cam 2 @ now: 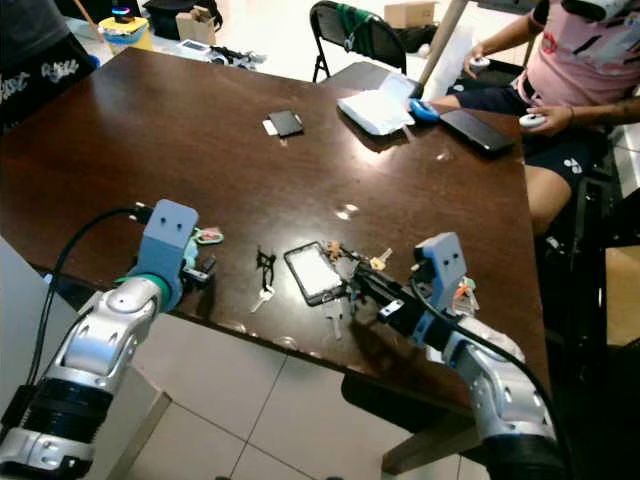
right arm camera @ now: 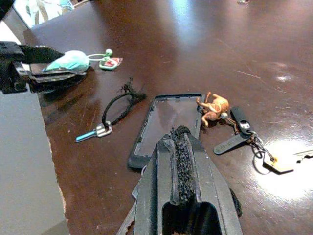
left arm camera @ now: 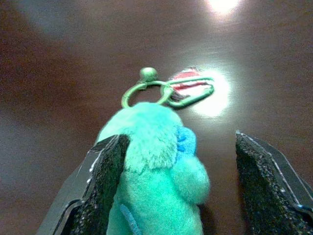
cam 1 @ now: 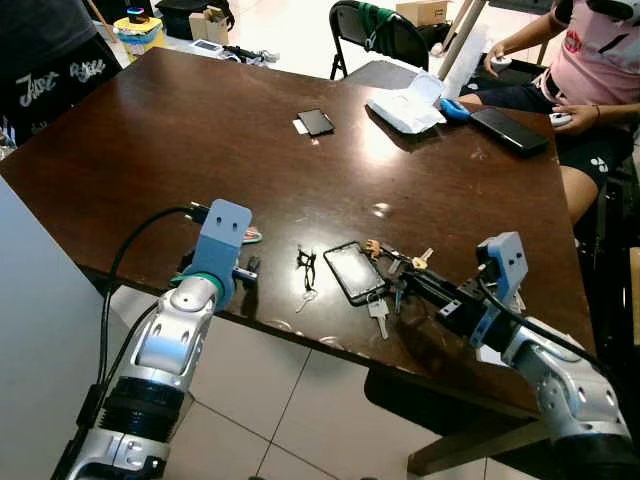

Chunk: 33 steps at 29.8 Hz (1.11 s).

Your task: Hang keys on a hook

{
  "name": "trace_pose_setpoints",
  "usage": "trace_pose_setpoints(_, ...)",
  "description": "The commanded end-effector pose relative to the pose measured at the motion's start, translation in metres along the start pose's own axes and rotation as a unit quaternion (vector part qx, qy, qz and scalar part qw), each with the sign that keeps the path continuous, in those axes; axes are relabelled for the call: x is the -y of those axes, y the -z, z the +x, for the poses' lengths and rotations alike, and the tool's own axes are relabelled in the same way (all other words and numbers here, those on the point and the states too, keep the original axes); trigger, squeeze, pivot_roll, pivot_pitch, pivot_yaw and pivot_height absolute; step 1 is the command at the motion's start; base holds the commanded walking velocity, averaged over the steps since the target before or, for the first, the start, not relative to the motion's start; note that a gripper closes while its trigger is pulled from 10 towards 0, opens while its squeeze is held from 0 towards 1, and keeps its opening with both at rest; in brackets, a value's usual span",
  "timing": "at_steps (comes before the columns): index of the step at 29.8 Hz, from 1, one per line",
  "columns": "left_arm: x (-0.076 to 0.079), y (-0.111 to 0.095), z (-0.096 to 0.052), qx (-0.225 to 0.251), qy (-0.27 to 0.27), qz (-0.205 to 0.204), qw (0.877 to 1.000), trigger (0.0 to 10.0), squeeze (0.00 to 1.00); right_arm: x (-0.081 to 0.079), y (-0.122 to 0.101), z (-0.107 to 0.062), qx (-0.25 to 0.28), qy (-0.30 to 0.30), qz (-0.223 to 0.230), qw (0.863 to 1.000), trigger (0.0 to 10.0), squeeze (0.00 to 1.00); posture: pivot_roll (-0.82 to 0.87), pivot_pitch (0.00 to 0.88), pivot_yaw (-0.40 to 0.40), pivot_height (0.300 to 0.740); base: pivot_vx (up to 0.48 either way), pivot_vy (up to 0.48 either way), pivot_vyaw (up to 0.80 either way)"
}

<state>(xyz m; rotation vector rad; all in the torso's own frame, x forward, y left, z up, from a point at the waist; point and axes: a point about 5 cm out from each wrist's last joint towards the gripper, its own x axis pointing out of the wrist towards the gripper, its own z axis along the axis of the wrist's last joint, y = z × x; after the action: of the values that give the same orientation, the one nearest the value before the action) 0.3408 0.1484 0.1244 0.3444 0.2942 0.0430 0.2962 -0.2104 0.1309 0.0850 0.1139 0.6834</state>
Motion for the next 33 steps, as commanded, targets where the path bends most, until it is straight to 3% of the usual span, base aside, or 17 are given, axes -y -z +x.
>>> trace_pose_setpoints(1, -0.005, 0.008, 0.003, -0.011, -0.035, 0.010, 0.999, 10.0, 0.00, -0.001, 0.003, -0.002, -0.001, 0.003, 0.008, 1.000, 10.0, 0.00, 0.02, 0.032, 0.097, 0.740, 0.000, 0.000, 0.00)
trace_pose_setpoints(4, -0.008, 0.005, 0.004, -0.004, -0.061, 0.005, 0.998, 10.0, 0.00, -0.002, 0.003, -0.002, -0.001, 0.004, 0.008, 1.000, 10.0, 0.00, 0.02, 0.033, 0.099, 0.740, 0.000, 0.000, 0.00)
trace_pose_setpoints(8, -0.013, 0.002, 0.004, 0.008, -0.082, 0.035, 0.996, 10.0, 0.00, -0.002, 0.003, -0.003, -0.002, 0.006, 0.009, 1.000, 10.0, 0.00, 0.03, 0.034, 0.099, 0.740, 0.000, 0.000, 0.00)
trace_pose_setpoints(10, -0.011, 0.018, 0.007, -0.036, -0.074, 0.055, 0.995, 10.0, 0.00, -0.003, 0.004, -0.002, -0.002, 0.006, 0.012, 1.000, 10.0, 0.00, 0.03, 0.037, 0.100, 0.740, 0.000, 0.000, 0.00)
trace_pose_setpoints(14, -0.011, 0.021, 0.007, -0.045, -0.077, 0.062, 0.994, 9.8, 0.00, -0.004, 0.004, -0.002, -0.003, 0.006, 0.012, 1.000, 10.0, 0.00, 0.03, 0.037, 0.100, 0.740, 0.000, 0.000, 0.00)
trace_pose_setpoints(16, -0.012, 0.018, 0.010, -0.027, -0.094, 0.114, 0.989, 8.7, 0.00, -0.003, 0.004, -0.002, -0.003, 0.007, 0.013, 1.000, 10.0, 0.00, 0.03, 0.038, 0.100, 0.740, 0.000, 0.000, 0.00)
trace_pose_setpoints(18, -0.012, 0.018, 0.010, -0.027, -0.094, 0.114, 0.989, 8.7, 0.00, -0.003, 0.004, -0.002, -0.003, 0.007, 0.013, 1.000, 10.0, 0.00, 0.03, 0.038, 0.100, 0.740, 0.000, 0.000, 0.00)
trace_pose_setpoints(19, -0.011, 0.017, 0.012, -0.016, -0.103, 0.137, 0.985, 8.4, 0.00, -0.002, 0.004, -0.002, -0.003, 0.008, 0.013, 1.000, 10.0, 0.00, 0.02, 0.038, 0.099, 0.740, 0.000, 0.000, 0.00)
trace_pose_setpoints(20, -0.011, 0.017, 0.012, -0.016, -0.103, 0.137, 0.985, 8.4, 0.00, -0.002, 0.004, -0.002, -0.003, 0.008, 0.013, 1.000, 10.0, 0.00, 0.02, 0.038, 0.099, 0.740, 0.000, 0.000, 0.00)
trace_pose_setpoints(21, -0.011, 0.017, 0.015, -0.014, -0.110, 0.147, 0.983, 10.0, 0.00, -0.002, 0.004, -0.002, -0.003, 0.008, 0.013, 1.000, 10.0, 0.00, 0.02, 0.038, 0.099, 0.740, 0.000, 0.000, 0.00)
trace_pose_setpoints(25, -0.016, 0.025, 0.022, -0.047, -0.122, 0.132, 0.983, 10.0, 0.00, -0.003, 0.004, -0.002, -0.003, 0.009, 0.014, 1.000, 10.0, 0.00, 0.03, 0.040, 0.105, 0.740, 0.000, 0.000, 0.00)
trace_pose_setpoints(26, -0.017, 0.028, 0.023, -0.060, -0.121, 0.121, 0.983, 7.7, 0.00, -0.003, 0.004, -0.002, -0.002, 0.009, 0.014, 1.000, 10.0, 0.00, 0.03, 0.040, 0.105, 0.740, 0.000, 0.000, 0.00)
trace_pose_setpoints(29, -0.018, 0.030, 0.024, -0.068, -0.120, 0.114, 0.984, 7.7, 0.00, -0.004, 0.004, -0.002, -0.002, 0.009, 0.014, 1.000, 10.0, 0.00, 0.03, 0.040, 0.105, 0.740, 0.000, 0.000, 0.00)
trace_pose_setpoints(30, -0.019, 0.031, 0.024, -0.075, -0.117, 0.108, 0.984, 2.6, 0.00, -0.004, 0.004, -0.001, -0.001, 0.009, 0.015, 1.000, 10.0, 0.00, 0.03, 0.039, 0.109, 0.740, 0.000, 0.000, 0.00)
trace_pose_setpoints(31, -0.019, 0.031, 0.024, -0.075, -0.117, 0.108, 0.984, 2.6, 0.00, -0.004, 0.004, -0.001, -0.001, 0.009, 0.015, 1.000, 10.0, 0.00, 0.03, 0.039, 0.109, 0.740, 0.000, 0.000, 0.00)
trace_pose_setpoints(32, -0.019, 0.033, 0.025, -0.084, -0.112, 0.102, 0.985, 0.0, 0.00, -0.004, 0.005, -0.001, -0.001, 0.009, 0.016, 1.000, 10.0, 0.00, 0.03, 0.038, 0.111, 0.740, 0.000, 0.000, 0.00)
trace_pose_setpoints(33, -0.019, 0.033, 0.025, -0.084, -0.112, 0.102, 0.985, 0.0, 0.00, -0.004, 0.005, -0.001, -0.001, 0.009, 0.016, 1.000, 10.0, 0.00, 0.03, 0.038, 0.111, 0.740, 0.000, 0.000, 0.00)
